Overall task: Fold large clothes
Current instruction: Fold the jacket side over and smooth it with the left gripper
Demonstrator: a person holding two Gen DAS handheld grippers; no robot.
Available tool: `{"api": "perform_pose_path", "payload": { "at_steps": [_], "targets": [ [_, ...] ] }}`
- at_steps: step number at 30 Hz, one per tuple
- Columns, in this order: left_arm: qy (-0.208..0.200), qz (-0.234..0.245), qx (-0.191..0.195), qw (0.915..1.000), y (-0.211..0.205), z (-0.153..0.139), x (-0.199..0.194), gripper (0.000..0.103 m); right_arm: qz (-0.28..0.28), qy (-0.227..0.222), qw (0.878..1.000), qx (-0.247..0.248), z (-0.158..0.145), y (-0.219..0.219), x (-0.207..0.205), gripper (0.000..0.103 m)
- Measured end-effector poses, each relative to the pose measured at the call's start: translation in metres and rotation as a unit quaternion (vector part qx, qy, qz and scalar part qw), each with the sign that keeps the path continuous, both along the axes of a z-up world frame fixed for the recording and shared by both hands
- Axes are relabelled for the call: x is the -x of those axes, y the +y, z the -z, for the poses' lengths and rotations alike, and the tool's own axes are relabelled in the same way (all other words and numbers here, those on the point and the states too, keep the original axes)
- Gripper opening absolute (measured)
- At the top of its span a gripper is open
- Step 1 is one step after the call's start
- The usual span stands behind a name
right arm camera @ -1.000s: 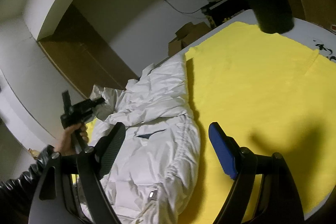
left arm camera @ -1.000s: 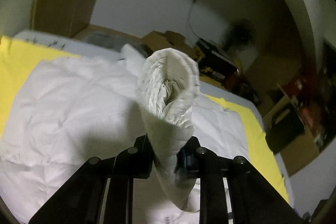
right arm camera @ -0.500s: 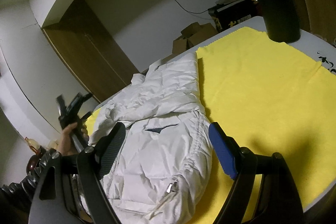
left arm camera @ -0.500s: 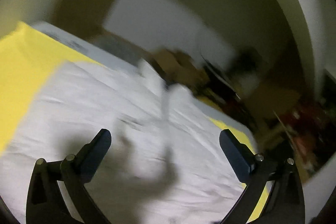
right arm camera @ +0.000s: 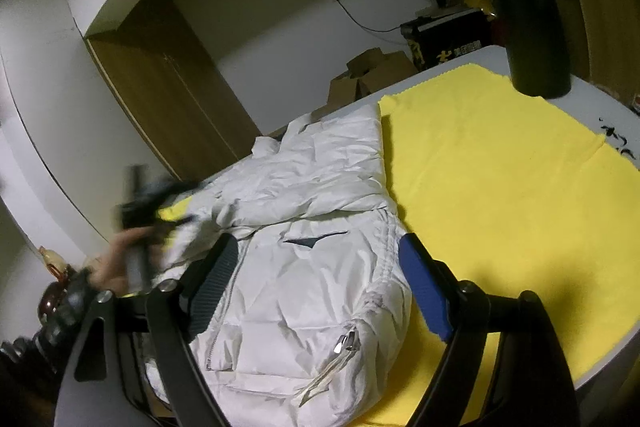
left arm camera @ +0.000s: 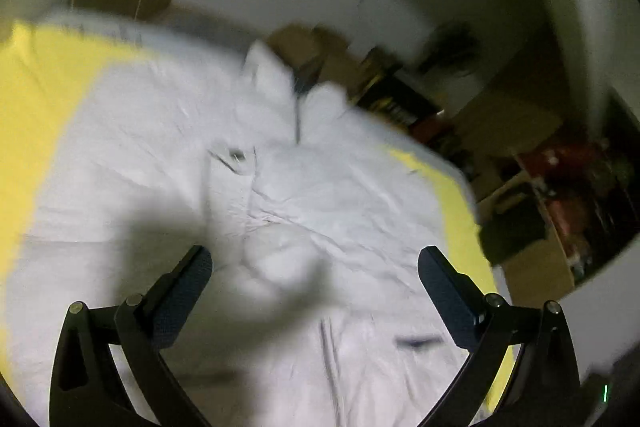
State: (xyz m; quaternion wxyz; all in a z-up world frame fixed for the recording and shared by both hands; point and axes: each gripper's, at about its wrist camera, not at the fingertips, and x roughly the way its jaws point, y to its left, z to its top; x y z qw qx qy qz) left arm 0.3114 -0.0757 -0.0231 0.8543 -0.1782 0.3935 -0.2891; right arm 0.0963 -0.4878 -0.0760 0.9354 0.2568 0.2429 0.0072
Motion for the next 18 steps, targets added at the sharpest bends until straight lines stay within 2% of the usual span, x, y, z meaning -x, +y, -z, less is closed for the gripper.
{"api": "perform_pose_path", "payload": {
  "at_steps": [3, 5, 9, 11, 12, 15, 18],
  "targets": [
    [-0.036, 0.01, 0.004, 0.9993, 0.065, -0.018, 0.062, 0.103, -0.007, 0.017, 1.0, 0.001, 0.006, -0.003, -0.008, 0.087],
    [-0.033, 0.007, 0.018, 0.9993, 0.11, -0.013, 0.102, 0.103, -0.016, 0.036, 0.999, -0.017, 0.016, -0.009, -0.014, 0.087],
    [0.029, -0.041, 0.04, 0.998, 0.189, 0.019, 0.157, 0.103, -0.042, 0.079, 0.993, -0.076, 0.042, -0.018, -0.024, 0.087],
    [0.065, -0.084, 0.056, 0.9928, 0.226, 0.039, 0.174, 0.103, -0.047, 0.096, 0.991, -0.075, 0.05, -0.015, -0.027, 0.087],
    [0.084, -0.111, 0.074, 0.9875, 0.243, 0.05, 0.181, 0.103, -0.048, 0.102, 0.991, -0.069, 0.051, -0.012, -0.028, 0.087],
    [0.135, -0.136, 0.108, 0.9754, 0.264, 0.081, 0.185, 0.103, -0.055, 0.112, 0.991, -0.05, 0.05, -0.003, -0.028, 0.087],
    [0.173, -0.107, 0.12, 0.9718, 0.249, 0.099, 0.175, 0.103, -0.054, 0.115, 0.991, -0.038, 0.045, 0.002, -0.023, 0.087]
  ]
}}
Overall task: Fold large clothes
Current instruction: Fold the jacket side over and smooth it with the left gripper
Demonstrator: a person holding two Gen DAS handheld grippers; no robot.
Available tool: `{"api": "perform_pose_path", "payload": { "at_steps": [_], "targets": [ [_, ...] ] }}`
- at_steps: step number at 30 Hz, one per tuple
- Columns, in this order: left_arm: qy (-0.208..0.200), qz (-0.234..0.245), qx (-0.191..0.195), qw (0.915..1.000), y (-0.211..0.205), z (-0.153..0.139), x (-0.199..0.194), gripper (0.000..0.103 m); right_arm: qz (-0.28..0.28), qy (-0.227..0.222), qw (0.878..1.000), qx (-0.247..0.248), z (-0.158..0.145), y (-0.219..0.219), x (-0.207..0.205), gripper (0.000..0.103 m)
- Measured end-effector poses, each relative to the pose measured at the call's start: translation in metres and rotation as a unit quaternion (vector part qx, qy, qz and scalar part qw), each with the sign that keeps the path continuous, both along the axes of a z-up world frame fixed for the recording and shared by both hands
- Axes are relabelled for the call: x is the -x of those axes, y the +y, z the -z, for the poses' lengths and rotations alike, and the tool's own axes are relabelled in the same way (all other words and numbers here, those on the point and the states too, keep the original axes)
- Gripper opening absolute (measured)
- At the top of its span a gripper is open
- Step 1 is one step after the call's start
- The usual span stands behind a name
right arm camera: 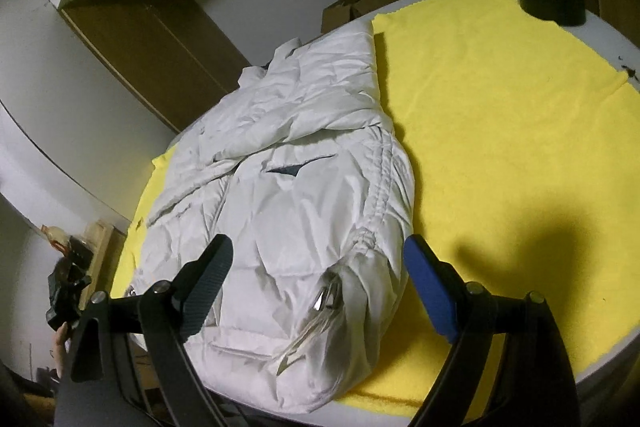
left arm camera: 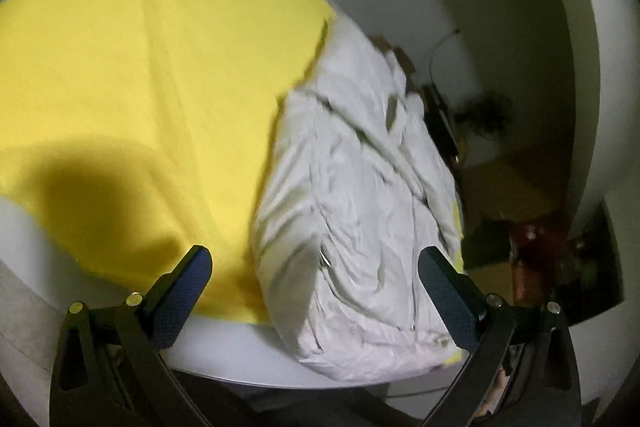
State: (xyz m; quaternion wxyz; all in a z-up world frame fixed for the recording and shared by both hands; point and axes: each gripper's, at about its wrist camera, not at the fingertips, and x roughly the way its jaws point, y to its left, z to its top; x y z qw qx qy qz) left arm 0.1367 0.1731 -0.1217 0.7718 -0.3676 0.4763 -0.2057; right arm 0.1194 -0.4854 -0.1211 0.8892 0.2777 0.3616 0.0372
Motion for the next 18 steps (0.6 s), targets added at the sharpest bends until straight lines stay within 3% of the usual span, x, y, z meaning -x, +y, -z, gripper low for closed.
{"api": "perform_pose_path", "payload": {
  "at_steps": [11, 14, 18],
  "targets": [
    [0.03, 0.098, -0.024, 0.9944, -0.067, 0.028, -0.03, 0.103, 0.037, 0.019, 0.998, 0.043, -0.002, -0.003, 0.032, 0.087],
    [0.035, 0.103, -0.012, 0.994, -0.071, 0.034, -0.032, 0.103, 0.042, 0.036, 0.998, 0.017, 0.009, -0.01, 0.03, 0.087],
    [0.05, 0.082, 0.043, 0.9944, -0.062, 0.04, -0.034, 0.103, 0.024, 0.054, 0.997, -0.044, 0.022, -0.013, 0.022, 0.087]
  ]
}}
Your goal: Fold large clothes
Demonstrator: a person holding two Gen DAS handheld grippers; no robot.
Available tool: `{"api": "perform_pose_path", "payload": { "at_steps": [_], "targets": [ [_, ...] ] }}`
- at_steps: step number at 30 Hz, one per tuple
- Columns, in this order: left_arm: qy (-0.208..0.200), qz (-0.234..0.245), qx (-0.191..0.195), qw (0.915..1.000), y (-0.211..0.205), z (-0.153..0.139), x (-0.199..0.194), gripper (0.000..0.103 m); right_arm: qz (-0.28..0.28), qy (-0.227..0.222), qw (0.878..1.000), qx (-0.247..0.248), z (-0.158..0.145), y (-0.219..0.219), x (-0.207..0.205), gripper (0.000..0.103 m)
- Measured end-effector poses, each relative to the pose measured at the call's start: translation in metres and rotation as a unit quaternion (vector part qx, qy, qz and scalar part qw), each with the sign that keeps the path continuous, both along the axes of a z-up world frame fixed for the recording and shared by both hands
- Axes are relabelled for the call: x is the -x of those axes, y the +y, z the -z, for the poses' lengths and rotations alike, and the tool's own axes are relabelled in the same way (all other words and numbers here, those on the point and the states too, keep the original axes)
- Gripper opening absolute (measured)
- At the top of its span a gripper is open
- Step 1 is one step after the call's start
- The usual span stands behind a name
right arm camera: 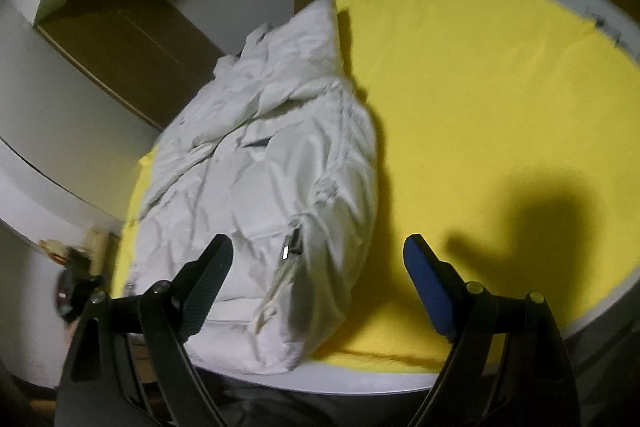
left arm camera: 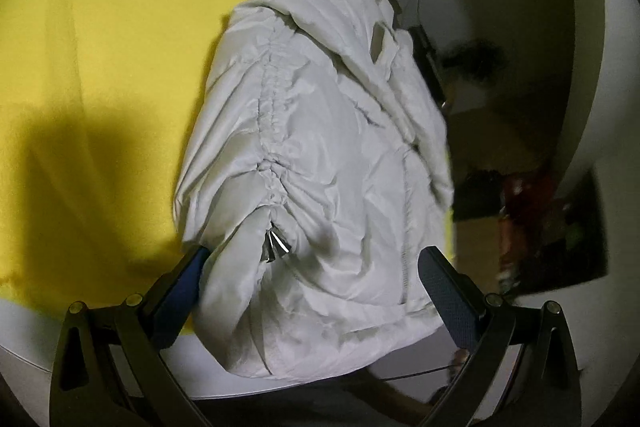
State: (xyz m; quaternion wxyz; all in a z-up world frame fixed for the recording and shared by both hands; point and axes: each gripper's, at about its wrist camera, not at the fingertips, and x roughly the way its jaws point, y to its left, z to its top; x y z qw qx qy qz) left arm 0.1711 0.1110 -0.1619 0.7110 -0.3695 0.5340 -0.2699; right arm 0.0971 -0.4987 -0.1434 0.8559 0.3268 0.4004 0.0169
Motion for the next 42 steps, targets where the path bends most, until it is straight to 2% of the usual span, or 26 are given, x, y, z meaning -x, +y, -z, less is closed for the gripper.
{"api": "perform_pose_path", "payload": {
  "at_steps": [8, 12, 16, 20, 23, 32, 35, 37, 38, 40, 42],
  "targets": [
    [0.014, -0.023, 0.014, 0.9995, 0.02, -0.004, 0.011, 0.103, 0.009, -0.001, 1.0, 0.018, 0.0, 0.002, 0.0, 0.087],
    [0.021, -0.034, -0.016, 0.9991, 0.025, -0.005, 0.019, 0.103, 0.019, 0.002, 1.0, 0.013, 0.002, -0.005, 0.003, 0.087],
    [0.04, -0.012, 0.001, 0.9991, 0.018, 0.0, 0.022, 0.103, 0.025, 0.001, 1.0, 0.013, 0.003, -0.008, 0.005, 0.087],
    [0.042, -0.016, -0.016, 0.9989, 0.011, 0.002, 0.015, 0.103, 0.021, -0.001, 1.0, 0.022, 0.002, -0.004, 0.005, 0.087],
    [0.045, -0.009, -0.011, 0.9989, 0.004, 0.0, 0.008, 0.103, 0.016, -0.005, 1.0, 0.025, 0.001, 0.0, 0.005, 0.087],
    [0.045, 0.014, -0.055, 0.9974, -0.021, 0.002, -0.008, 0.1, 0.01, 0.001, 0.998, 0.061, 0.0, 0.007, 0.004, 0.087],
    [0.031, 0.024, -0.054, 0.9978, -0.023, -0.004, -0.008, 0.082, 0.016, 0.011, 0.998, 0.058, 0.002, 0.004, 0.003, 0.087],
    [0.026, 0.034, -0.045, 0.9981, -0.024, -0.004, -0.009, 0.055, 0.018, 0.017, 0.999, 0.039, 0.005, 0.0, 0.001, 0.087],
    [0.024, 0.037, -0.043, 0.9981, -0.024, -0.003, -0.009, 0.047, 0.013, 0.018, 1.0, 0.016, 0.009, -0.002, -0.001, 0.086],
    [0.029, 0.034, -0.045, 0.998, -0.023, 0.0, -0.01, 0.017, -0.003, 0.02, 1.0, -0.022, 0.014, 0.0, -0.007, 0.085],
    [0.028, 0.034, -0.041, 0.9982, -0.022, 0.001, -0.011, 0.016, -0.018, 0.026, 0.999, -0.032, 0.017, 0.008, -0.014, 0.085]
  ]
}}
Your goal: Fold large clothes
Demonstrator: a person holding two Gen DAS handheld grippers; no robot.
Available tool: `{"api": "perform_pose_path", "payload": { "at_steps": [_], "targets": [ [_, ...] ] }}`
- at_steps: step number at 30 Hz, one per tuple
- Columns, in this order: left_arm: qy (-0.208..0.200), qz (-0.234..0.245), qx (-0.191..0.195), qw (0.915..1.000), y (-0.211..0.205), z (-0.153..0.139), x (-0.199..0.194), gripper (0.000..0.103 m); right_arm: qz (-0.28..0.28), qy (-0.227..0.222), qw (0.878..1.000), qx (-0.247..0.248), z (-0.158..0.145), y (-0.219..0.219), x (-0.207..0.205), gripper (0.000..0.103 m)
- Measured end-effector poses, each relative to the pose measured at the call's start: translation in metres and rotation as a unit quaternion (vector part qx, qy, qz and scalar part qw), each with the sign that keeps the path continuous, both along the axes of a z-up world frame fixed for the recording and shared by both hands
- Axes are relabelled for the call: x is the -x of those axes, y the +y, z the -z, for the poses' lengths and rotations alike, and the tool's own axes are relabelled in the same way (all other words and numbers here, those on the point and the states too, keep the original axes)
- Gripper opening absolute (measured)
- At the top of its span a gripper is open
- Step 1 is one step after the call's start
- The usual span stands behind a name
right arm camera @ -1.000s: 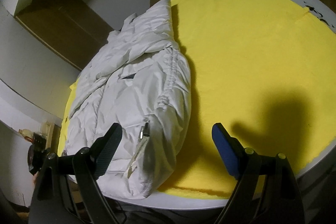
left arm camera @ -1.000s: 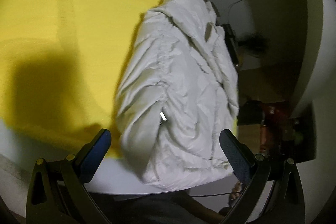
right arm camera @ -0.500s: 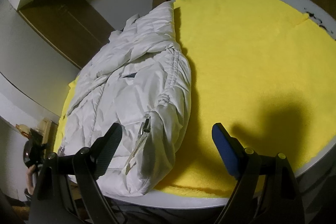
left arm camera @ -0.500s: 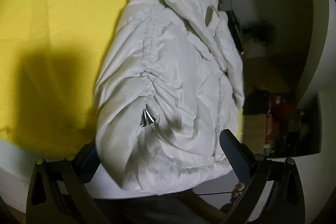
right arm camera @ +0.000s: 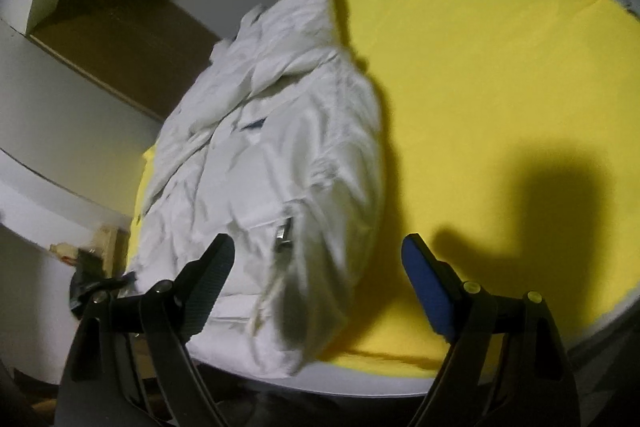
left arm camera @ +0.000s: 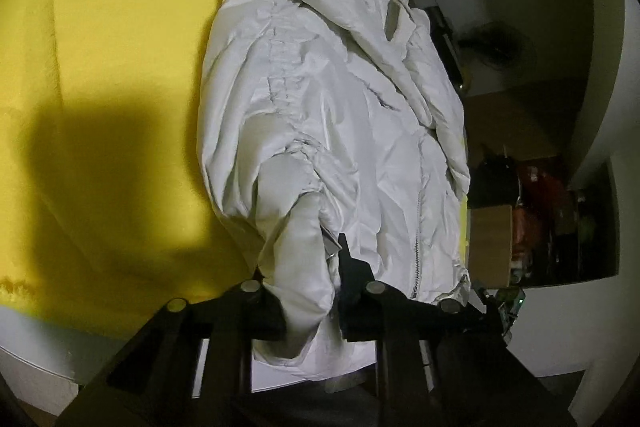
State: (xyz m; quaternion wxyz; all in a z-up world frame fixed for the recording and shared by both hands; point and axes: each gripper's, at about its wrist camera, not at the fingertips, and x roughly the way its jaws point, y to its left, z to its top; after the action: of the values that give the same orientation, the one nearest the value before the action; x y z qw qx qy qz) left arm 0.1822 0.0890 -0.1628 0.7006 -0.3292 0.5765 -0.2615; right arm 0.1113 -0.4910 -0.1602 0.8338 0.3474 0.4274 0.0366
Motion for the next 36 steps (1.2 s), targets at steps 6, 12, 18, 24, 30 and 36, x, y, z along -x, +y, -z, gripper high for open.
{"api": "perform_pose_path", "payload": {
  "at_steps": [6, 12, 18, 24, 30, 36],
  "targets": [
    [0.019, -0.012, 0.033, 0.9992, 0.007, 0.006, -0.001, 0.021, -0.027, 0.043, 0.998, 0.033, 0.007, 0.029, -0.029, 0.08],
    [0.048, -0.029, 0.071, 0.9959, 0.016, 0.022, -0.006, 0.021, -0.02, 0.044, 0.997, 0.061, 0.011, 0.033, -0.034, 0.027],
    [0.019, -0.005, 0.042, 0.9989, 0.006, 0.013, -0.007, 0.015, 0.008, 0.015, 1.0, 0.02, 0.014, 0.02, -0.024, 0.011],
    [0.0, -0.01, 0.046, 0.9989, 0.01, 0.014, 0.006, 0.008, 0.012, 0.006, 1.0, 0.009, 0.016, 0.017, -0.015, 0.01],
    [-0.009, -0.02, 0.054, 0.9983, 0.016, 0.014, 0.017, 0.005, 0.013, -0.006, 1.0, -0.007, 0.015, 0.013, -0.01, 0.008],
    [-0.032, -0.013, 0.047, 0.9983, 0.023, -0.002, 0.029, 0.003, -0.005, -0.042, 0.999, 0.004, -0.012, 0.019, -0.003, 0.006]
  ]
}}
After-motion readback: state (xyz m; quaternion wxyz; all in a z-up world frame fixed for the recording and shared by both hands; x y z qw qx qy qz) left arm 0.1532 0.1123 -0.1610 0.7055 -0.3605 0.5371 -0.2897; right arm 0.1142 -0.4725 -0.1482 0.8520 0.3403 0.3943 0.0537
